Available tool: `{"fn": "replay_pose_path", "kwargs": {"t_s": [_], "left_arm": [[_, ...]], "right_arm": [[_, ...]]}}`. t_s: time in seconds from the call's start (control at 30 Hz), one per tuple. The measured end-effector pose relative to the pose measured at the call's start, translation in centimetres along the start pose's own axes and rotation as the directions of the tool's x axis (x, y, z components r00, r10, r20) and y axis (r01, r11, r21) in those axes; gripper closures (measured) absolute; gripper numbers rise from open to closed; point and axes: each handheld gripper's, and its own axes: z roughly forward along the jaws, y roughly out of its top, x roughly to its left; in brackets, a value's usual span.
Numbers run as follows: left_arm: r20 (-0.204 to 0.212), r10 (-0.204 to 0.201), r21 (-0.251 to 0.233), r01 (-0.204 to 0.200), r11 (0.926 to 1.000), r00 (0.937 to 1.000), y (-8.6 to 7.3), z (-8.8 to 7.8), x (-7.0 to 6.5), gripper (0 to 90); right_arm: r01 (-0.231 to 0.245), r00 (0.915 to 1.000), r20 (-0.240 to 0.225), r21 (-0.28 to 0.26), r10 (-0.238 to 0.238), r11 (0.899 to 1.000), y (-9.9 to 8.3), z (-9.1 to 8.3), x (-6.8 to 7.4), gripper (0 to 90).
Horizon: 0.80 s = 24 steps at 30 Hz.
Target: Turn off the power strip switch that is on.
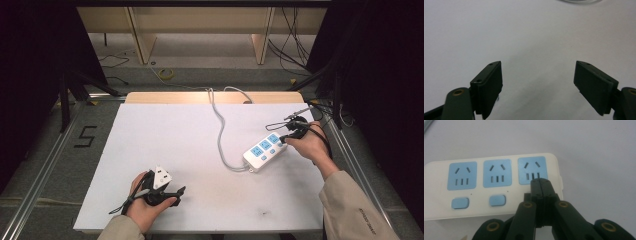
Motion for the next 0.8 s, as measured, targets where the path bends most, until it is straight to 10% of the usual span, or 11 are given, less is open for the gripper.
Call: {"fn": "replay_pose_path", "kwargs": {"t_s": [0.8], "left_arm": [[0.000, 0.002, 0.000, -0.002, 1.0000, 1.0000, 0.00, 0.02, -0.02, 22.9]], "right_arm": [[0.003, 1.0000, 0.000, 0.023, -0.003, 1.000, 0.14, 0.72, 0.12, 90.0]]}}
